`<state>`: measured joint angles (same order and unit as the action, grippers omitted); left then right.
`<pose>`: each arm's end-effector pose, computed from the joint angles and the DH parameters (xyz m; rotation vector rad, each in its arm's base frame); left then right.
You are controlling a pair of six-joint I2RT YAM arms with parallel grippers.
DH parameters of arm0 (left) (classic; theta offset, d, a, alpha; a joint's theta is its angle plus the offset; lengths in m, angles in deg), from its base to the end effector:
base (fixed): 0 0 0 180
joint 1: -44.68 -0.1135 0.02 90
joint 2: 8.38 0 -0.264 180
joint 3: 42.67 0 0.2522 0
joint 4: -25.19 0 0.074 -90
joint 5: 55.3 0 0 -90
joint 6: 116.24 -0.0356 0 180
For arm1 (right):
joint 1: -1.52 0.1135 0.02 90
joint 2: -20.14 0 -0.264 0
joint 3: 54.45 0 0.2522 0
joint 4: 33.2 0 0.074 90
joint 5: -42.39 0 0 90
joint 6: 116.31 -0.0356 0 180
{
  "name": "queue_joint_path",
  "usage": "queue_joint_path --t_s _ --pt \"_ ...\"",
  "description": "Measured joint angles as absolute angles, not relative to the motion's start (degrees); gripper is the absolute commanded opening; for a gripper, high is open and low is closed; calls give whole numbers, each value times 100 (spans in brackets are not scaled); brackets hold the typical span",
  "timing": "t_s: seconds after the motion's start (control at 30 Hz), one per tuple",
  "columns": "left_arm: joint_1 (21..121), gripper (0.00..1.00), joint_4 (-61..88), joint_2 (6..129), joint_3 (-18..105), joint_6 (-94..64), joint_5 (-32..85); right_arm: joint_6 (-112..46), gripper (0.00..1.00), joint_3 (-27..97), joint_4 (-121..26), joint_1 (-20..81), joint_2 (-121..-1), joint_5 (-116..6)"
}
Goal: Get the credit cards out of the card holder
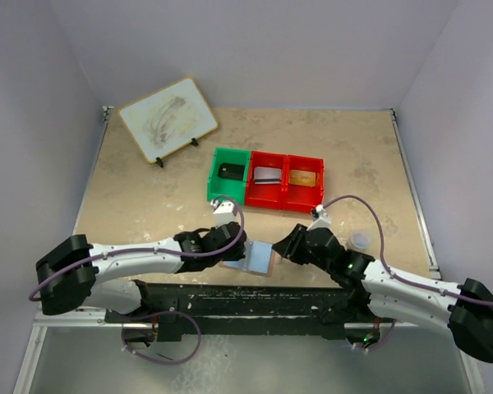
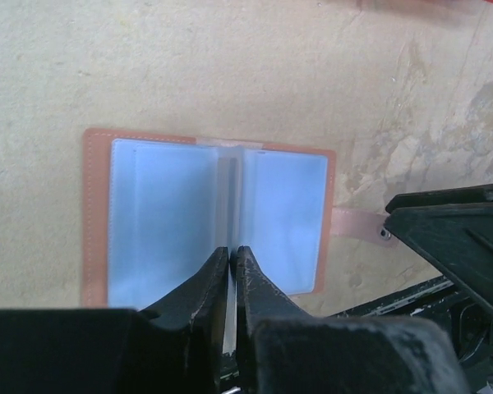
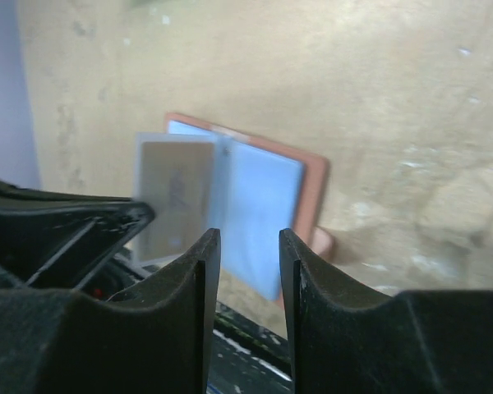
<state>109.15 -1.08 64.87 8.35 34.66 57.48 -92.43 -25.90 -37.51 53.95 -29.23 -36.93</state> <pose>0.1194 -0.2180 0.1909 -0.1086 2.4099 -0.5873 0.1165 0.1406 0.1779 0.3896 2.1558 1.0902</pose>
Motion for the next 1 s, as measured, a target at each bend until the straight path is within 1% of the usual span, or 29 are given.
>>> queue_joint_path --t_s 0.27,0.5,0.7,0.9,1.0 --pt "11341 23 -69 7475 1556 3270 5746 -9230 38 -2590 -4532 5395 -2848 -3503" --pt "11603 32 130 7991 1740 3267 5615 -9237 39 -2590 -4755 5395 -2518 -3503" --pt "11616 35 73 7945 1751 3261 5672 -9230 39 -2612 -4591 5395 -2359 -3573" --pt "11616 37 -119 7613 1748 3270 5965 -9114 40 -2697 -3994 5395 -2479 -3929" --pt "11616 44 -248 7381 1733 3289 6194 -9012 40 -2697 -3605 5395 -2750 -4137"
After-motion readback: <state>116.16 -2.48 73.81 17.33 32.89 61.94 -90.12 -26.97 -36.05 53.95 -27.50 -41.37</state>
